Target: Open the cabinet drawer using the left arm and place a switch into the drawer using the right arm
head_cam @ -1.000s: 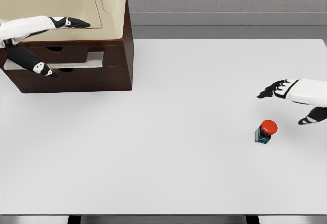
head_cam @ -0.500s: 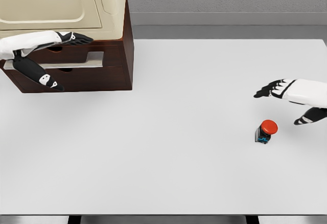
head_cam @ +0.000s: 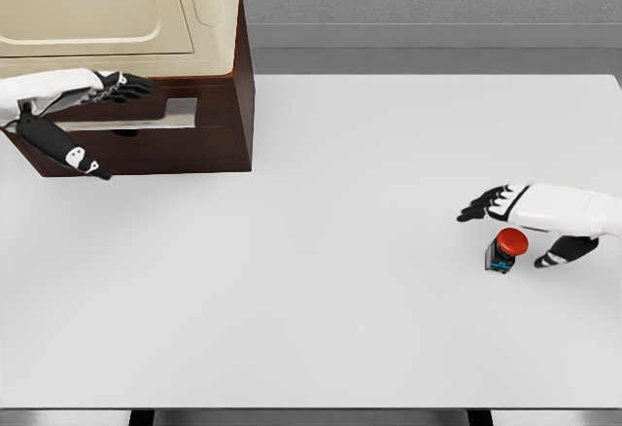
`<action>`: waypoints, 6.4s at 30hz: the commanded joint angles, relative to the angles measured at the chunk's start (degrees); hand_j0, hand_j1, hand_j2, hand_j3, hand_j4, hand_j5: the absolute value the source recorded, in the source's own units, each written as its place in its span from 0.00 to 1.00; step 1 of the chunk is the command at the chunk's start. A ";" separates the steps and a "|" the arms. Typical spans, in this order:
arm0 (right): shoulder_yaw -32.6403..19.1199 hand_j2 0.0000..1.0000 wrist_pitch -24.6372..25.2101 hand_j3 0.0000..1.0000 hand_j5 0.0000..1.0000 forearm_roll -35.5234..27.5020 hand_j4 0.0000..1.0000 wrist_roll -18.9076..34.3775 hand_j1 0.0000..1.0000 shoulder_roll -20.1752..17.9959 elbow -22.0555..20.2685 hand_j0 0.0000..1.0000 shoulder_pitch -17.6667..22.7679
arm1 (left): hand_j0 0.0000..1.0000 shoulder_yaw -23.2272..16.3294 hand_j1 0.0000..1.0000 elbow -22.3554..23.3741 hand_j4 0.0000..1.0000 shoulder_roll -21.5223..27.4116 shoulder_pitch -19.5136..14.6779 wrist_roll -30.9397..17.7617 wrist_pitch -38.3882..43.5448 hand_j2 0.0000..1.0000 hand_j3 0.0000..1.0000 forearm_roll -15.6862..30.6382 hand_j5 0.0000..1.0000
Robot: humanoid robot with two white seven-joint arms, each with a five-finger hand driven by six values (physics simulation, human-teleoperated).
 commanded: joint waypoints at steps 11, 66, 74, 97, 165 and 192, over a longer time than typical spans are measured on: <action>1.08 1.00 0.15 1.00 1.00 2.15 1.00 -0.02 1.00 0.56 0.13 1.00 -0.09 | 1.00 0.05 1.00 0.10 1.00 -1.71 0.00 0.01 1.23 1.00 1.00 -1.82 1.00; 1.60 0.47 0.15 0.47 0.47 3.03 0.47 -0.02 0.47 1.61 0.48 0.47 -3.34 | 1.00 0.84 1.00 0.36 1.00 -2.59 3.43 0.01 1.14 1.00 1.00 -1.56 1.00; 1.95 0.47 0.15 0.47 0.47 3.03 0.47 -0.02 0.47 3.46 0.13 0.47 -6.33 | 1.00 0.84 1.00 0.10 1.00 -2.50 4.40 0.01 0.97 1.00 1.00 -1.21 1.00; 11.36 0.45 0.15 0.45 0.45 3.12 0.45 -0.02 0.45 8.12 0.13 0.45 -19.78 | 1.00 0.57 1.00 -0.08 1.00 2.77 6.24 0.01 0.88 1.00 1.00 6.70 1.00; 27.88 0.44 0.15 0.44 0.44 2.94 0.44 -0.02 0.44 29.56 4.88 0.44 -48.07 | 1.00 13.14 1.00 -0.17 1.00 7.60 18.11 0.01 -48.09 1.00 1.00 16.55 1.00; 31.66 0.45 1.31 0.45 0.45 2.85 0.45 -0.02 0.45 42.48 16.83 0.45 -56.78 | 1.00 13.84 1.00 -0.17 1.00 8.92 21.71 0.01 -48.09 1.00 1.00 16.28 1.00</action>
